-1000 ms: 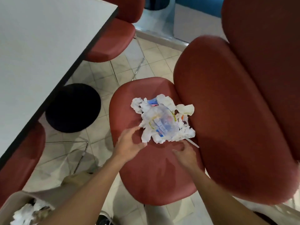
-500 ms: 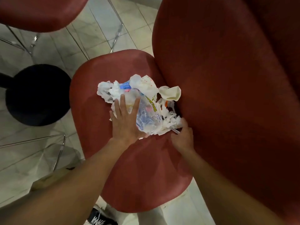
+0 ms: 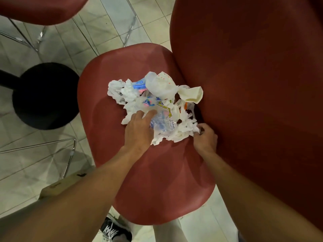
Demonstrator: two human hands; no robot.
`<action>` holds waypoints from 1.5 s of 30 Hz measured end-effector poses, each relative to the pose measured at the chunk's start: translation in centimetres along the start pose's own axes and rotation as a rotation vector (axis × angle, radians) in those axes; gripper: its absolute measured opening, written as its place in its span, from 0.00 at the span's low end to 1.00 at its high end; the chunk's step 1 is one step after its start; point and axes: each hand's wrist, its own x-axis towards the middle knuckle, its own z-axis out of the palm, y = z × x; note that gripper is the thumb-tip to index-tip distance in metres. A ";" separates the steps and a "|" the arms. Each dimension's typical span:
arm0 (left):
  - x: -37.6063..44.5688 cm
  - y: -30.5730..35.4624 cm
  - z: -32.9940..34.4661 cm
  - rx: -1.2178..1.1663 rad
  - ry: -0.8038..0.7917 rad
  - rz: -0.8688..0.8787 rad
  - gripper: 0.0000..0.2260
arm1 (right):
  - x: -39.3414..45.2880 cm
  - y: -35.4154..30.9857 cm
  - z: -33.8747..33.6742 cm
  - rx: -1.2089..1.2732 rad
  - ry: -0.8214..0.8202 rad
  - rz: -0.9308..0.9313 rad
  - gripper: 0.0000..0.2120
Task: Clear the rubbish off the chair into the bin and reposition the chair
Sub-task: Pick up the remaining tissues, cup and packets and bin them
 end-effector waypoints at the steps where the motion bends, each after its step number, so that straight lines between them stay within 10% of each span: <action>1: -0.2 0.1 -0.4 -0.010 -0.001 -0.004 0.26 | -0.3 -0.2 -0.2 -0.003 0.007 -0.004 0.14; 13: -5.9 0.1 -5.3 -0.121 0.062 -0.017 0.22 | -7.0 -2.2 -3.2 -0.044 0.127 -0.150 0.16; 45: -34.2 -18.8 -22.0 -0.437 0.340 -0.540 0.20 | -39.5 -12.6 6.2 -0.047 -0.224 -0.611 0.14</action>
